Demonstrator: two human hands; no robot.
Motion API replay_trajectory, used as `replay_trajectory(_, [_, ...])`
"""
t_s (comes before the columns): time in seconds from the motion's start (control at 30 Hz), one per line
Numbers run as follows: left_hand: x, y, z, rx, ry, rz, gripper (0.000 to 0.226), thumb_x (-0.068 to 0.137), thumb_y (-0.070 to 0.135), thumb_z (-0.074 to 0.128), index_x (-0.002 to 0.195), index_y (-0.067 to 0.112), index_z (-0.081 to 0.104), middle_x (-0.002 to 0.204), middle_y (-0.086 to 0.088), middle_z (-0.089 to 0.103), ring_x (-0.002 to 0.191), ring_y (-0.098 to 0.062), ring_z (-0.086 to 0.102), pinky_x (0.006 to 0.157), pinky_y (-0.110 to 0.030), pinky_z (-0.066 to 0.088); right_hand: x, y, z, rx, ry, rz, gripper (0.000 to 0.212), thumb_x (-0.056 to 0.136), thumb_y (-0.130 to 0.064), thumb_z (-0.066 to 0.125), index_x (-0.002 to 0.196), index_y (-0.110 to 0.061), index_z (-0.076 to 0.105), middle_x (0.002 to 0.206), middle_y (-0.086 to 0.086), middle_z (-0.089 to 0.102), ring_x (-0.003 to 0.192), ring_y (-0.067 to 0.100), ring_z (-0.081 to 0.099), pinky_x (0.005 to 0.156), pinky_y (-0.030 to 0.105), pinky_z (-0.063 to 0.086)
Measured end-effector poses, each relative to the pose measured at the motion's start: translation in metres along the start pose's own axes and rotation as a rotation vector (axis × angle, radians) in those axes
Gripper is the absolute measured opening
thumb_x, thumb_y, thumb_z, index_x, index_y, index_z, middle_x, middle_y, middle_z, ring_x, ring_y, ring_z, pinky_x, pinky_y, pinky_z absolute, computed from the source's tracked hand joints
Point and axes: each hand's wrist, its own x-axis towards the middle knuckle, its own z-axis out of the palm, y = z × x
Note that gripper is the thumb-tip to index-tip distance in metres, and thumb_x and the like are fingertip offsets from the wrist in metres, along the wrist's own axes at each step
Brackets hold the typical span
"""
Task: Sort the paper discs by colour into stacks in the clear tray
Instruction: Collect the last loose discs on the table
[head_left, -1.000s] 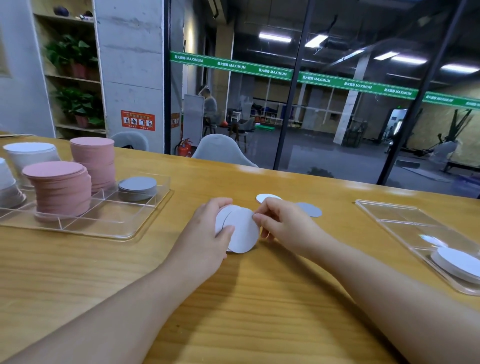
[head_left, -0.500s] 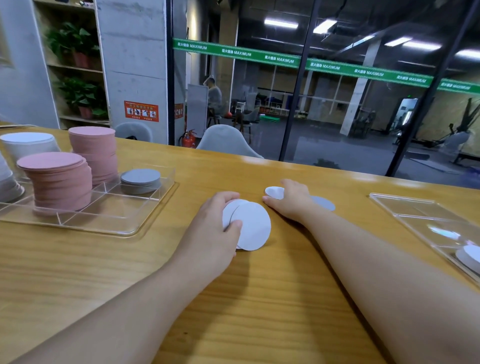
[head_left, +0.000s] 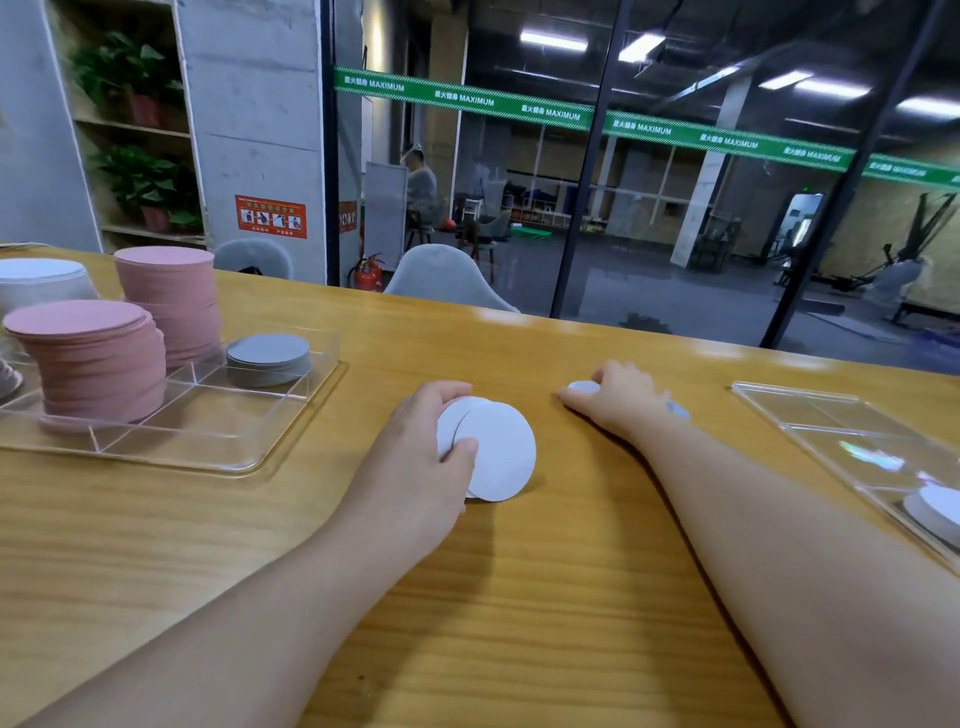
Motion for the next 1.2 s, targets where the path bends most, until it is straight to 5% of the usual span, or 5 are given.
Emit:
replay_trajectory(0.37, [-0.002, 0.007, -0.001, -0.012, 0.045, -0.016, 0.039, 0.093, 0.012, 0.050, 0.128, 0.030, 0.045, 0.125, 0.012, 0.044, 0.086, -0.024, 0.058, 0.043, -0.006, 0.040, -0.114, -0.006, -0.026, 0.128, -0.149, -0.381, 0.059, 0.079, -0.059, 0.060, 0.127, -0.028, 0.046, 0.119, -0.008, 0.045, 0.115, 0.010, 0.046, 0.084, 0.023, 0.032])
replay_trajectory(0.5, [-0.010, 0.008, -0.006, -0.006, 0.065, -0.006, 0.039, 0.093, 0.010, 0.051, 0.127, 0.029, 0.045, 0.126, 0.010, 0.045, 0.086, -0.025, 0.058, 0.044, -0.009, 0.043, -0.174, -0.008, -0.038, 0.174, -0.213, -0.561, 0.058, 0.081, -0.058, 0.059, 0.129, -0.031, 0.043, 0.117, -0.015, 0.041, 0.114, 0.003, 0.045, 0.086, 0.018, 0.031])
replay_trajectory(0.77, [-0.014, 0.009, -0.013, 0.006, 0.080, -0.025, 0.040, 0.093, 0.010, 0.051, 0.128, 0.028, 0.045, 0.126, 0.009, 0.045, 0.072, -0.021, 0.060, 0.044, -0.011, 0.044, -0.194, -0.004, -0.038, 0.418, -0.031, -0.559, 0.062, 0.078, -0.045, 0.070, 0.129, -0.024, 0.042, 0.115, -0.017, 0.042, 0.100, -0.011, 0.036, 0.078, -0.004, 0.028])
replay_trajectory(1.0, [-0.012, 0.009, -0.011, -0.019, -0.023, -0.002, 0.033, 0.096, 0.011, 0.046, 0.123, 0.031, 0.048, 0.114, 0.015, 0.051, 0.058, -0.010, 0.054, 0.047, -0.013, 0.045, -0.172, -0.025, -0.031, 0.431, 0.125, -0.678, 0.069, 0.070, -0.036, 0.078, 0.124, -0.005, 0.047, 0.112, -0.007, 0.038, 0.104, 0.008, 0.042, 0.090, 0.005, 0.026])
replay_trajectory(1.2, [-0.010, 0.006, -0.011, -0.070, -0.026, 0.013, 0.024, 0.095, 0.019, 0.052, 0.106, 0.040, 0.048, 0.098, 0.016, 0.057, 0.046, -0.008, 0.055, 0.057, -0.027, 0.052, -0.160, -0.052, -0.023, 0.430, 0.075, -0.711, 0.077, 0.071, -0.032, 0.080, 0.132, -0.009, 0.040, 0.122, 0.001, 0.038, 0.114, 0.012, 0.041, 0.089, 0.010, 0.028])
